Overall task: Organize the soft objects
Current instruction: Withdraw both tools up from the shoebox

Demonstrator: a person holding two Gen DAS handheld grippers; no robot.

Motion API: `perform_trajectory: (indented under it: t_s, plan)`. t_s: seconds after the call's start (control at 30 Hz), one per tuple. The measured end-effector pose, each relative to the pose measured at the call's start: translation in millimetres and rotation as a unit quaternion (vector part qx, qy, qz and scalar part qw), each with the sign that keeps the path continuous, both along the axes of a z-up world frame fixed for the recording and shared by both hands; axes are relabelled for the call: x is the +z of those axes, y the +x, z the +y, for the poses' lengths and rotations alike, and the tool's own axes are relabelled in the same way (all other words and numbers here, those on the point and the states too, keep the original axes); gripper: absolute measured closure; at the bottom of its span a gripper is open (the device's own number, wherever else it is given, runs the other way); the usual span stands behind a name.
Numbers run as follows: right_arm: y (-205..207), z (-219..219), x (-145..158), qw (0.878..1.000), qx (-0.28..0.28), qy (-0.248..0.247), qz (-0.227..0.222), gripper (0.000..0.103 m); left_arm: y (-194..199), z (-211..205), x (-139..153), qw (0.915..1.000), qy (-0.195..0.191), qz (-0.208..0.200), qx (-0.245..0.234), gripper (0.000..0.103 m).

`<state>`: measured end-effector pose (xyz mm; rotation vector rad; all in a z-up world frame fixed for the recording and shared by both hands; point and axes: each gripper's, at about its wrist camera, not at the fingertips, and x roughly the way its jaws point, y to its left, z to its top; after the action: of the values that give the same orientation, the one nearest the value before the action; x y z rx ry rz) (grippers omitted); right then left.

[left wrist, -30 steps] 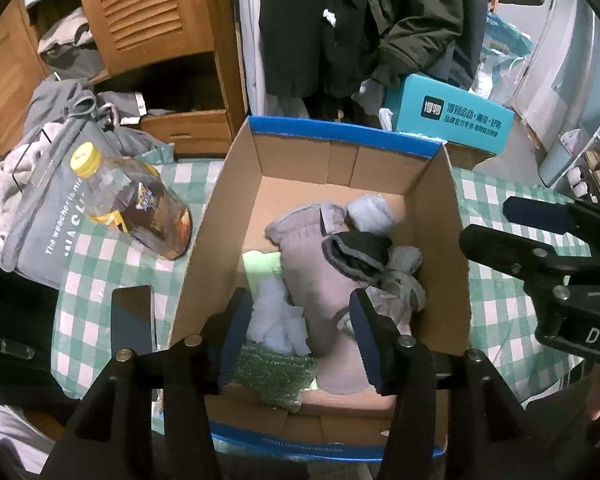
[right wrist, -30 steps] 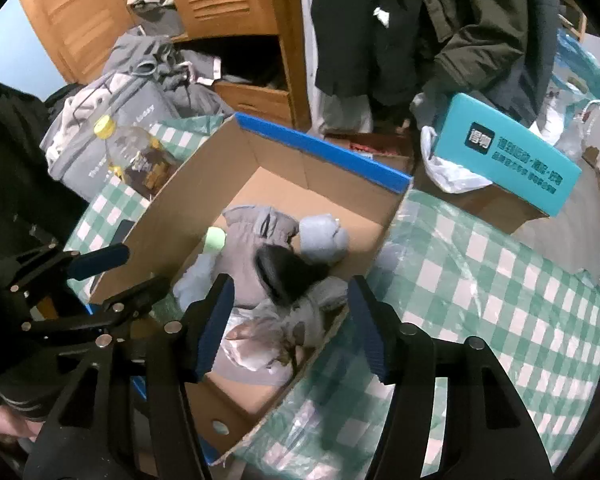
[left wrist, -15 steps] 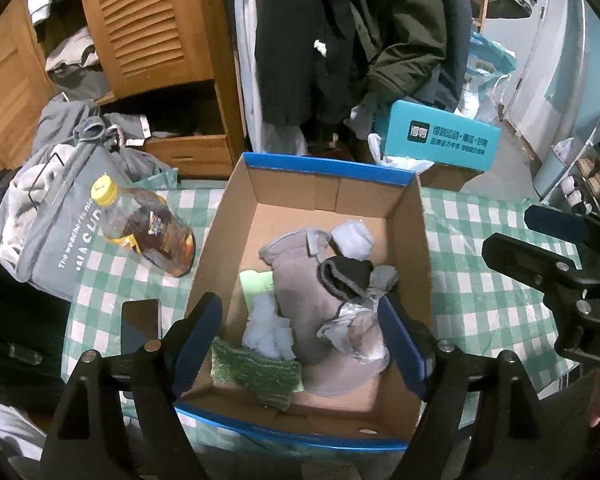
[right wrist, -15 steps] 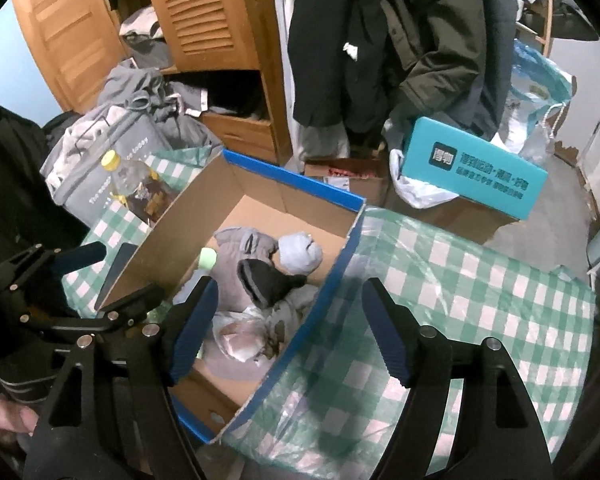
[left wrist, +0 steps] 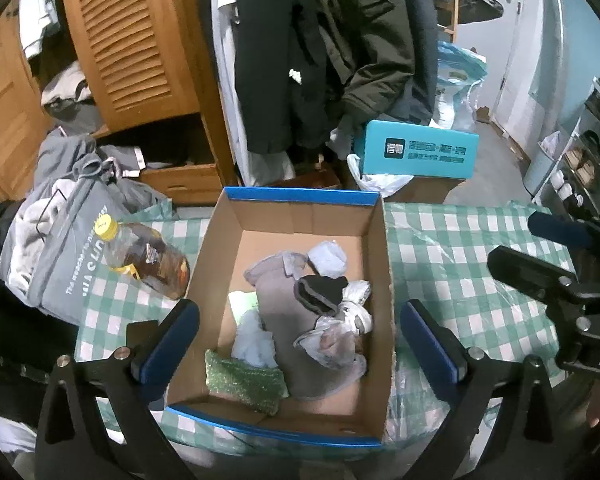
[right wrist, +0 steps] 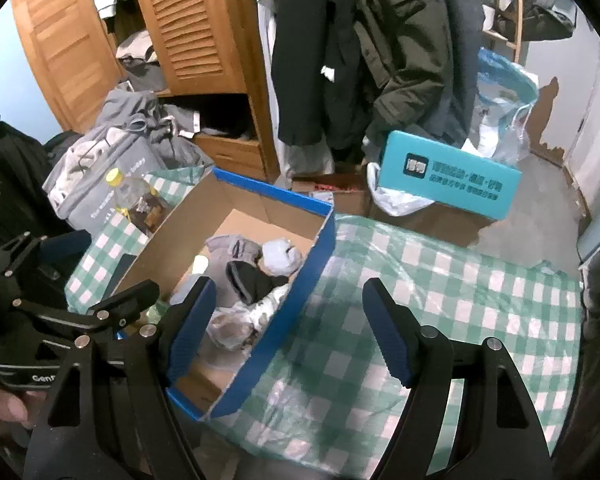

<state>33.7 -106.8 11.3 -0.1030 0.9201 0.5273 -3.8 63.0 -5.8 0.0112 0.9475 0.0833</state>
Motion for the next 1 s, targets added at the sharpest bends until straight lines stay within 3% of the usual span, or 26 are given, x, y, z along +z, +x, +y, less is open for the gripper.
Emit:
perform_trajectory:
  t_s: [0.33,1.0]
  plan:
    - [-4,-29,7,0.999,-0.024,-0.002,-0.024,0.027,-4,-15,3,0.9999,0.014,-0.004,-0.007,0.001]
    - [5,-54,-4,0.998,-0.055,-0.008,-0.021,0.027,2,-29,5,0.9996,0.025,-0.003,-0.016,0.001]
